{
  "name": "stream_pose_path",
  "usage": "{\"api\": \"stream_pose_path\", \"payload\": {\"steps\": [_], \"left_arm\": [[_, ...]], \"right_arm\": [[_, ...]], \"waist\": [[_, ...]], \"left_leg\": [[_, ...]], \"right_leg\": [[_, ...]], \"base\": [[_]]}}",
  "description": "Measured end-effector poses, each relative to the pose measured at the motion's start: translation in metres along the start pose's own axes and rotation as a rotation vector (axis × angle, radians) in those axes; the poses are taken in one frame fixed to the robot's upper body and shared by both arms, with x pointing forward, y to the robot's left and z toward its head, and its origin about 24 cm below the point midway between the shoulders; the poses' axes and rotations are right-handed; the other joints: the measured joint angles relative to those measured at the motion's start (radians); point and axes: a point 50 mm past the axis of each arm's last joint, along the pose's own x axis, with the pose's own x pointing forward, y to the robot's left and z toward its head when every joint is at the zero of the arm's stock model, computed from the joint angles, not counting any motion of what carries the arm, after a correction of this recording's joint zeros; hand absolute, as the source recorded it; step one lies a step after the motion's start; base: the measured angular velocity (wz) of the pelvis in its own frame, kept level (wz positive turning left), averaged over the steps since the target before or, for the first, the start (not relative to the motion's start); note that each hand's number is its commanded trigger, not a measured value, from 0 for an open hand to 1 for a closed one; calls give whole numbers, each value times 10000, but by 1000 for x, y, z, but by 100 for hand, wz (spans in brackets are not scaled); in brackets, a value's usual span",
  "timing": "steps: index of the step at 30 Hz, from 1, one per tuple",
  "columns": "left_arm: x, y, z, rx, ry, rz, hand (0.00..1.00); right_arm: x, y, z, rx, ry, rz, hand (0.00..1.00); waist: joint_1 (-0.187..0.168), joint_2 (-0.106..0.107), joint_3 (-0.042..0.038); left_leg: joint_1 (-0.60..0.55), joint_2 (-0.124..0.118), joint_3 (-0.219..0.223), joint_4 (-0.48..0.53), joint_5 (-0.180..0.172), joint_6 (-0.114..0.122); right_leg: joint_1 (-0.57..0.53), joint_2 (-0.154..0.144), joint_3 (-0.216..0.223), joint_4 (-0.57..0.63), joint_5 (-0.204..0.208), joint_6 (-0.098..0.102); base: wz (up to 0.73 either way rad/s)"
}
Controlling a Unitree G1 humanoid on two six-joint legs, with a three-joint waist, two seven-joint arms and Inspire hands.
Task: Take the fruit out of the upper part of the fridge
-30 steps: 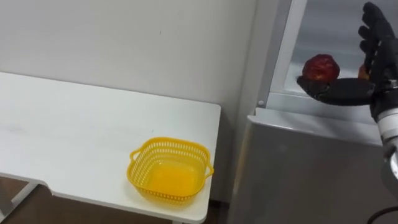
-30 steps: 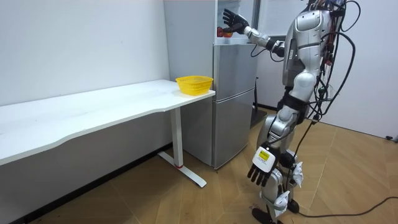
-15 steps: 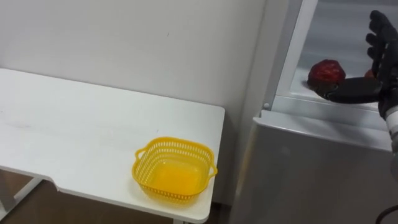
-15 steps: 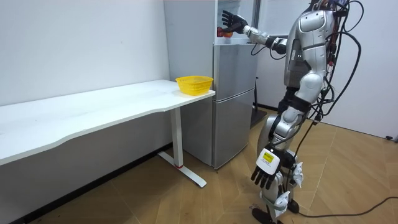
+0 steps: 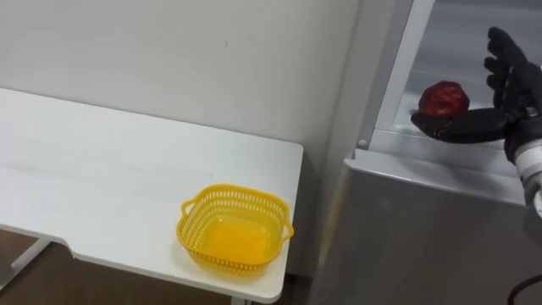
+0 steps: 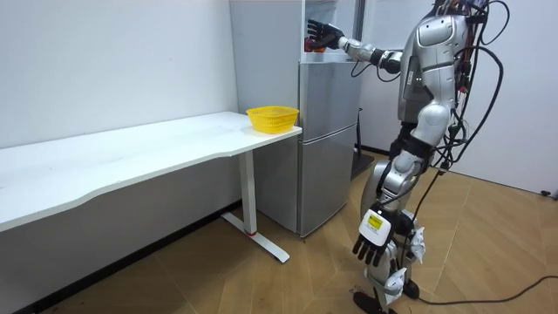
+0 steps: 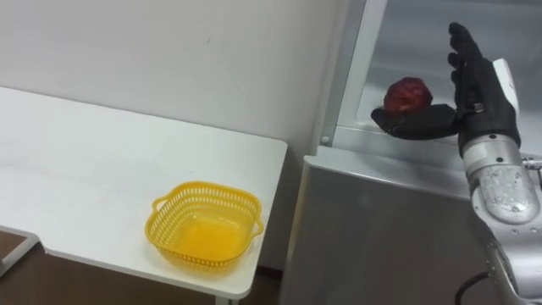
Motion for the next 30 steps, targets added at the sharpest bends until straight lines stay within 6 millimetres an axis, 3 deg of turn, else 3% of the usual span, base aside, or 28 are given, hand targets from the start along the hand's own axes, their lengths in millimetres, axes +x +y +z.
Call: {"api": "stream_pose_path", "payload": {"steps": [21, 30], "left_arm": [[-1, -3, -8, 0, 213, -396, 0], [-2, -4, -15, -31, 591, -378, 0]], "right_arm": [[11, 2, 0, -615, 231, 325, 0], [11, -8, -23, -900, 1369, 193, 0]], "waist": [[76, -132, -51], [215, -179, -54]], "left_leg": [[-126, -89, -155, 136, 1, 0], [-30, -126, -303, 124, 2, 0]], "right_leg": [[-19, 9, -30, 15, 0, 0], [146, -14, -214, -2, -1, 1]], "base": [[2], [4]]}}
